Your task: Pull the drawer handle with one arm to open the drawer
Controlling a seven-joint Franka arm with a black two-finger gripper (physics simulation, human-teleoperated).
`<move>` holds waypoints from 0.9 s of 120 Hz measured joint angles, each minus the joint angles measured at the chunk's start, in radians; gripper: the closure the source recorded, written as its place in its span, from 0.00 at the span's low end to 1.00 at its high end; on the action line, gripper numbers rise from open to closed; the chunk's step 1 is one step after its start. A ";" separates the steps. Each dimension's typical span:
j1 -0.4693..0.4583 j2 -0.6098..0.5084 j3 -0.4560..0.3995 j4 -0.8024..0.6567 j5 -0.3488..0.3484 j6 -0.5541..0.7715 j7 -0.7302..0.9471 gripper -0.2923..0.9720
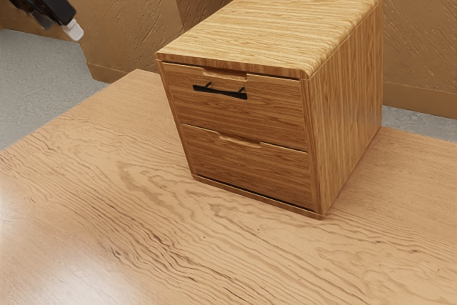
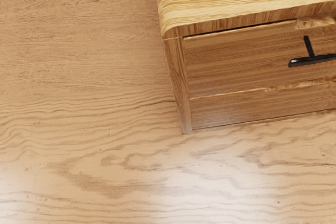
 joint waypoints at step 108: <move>-0.316 0.116 0.184 -0.209 0.151 0.215 -0.778 0.25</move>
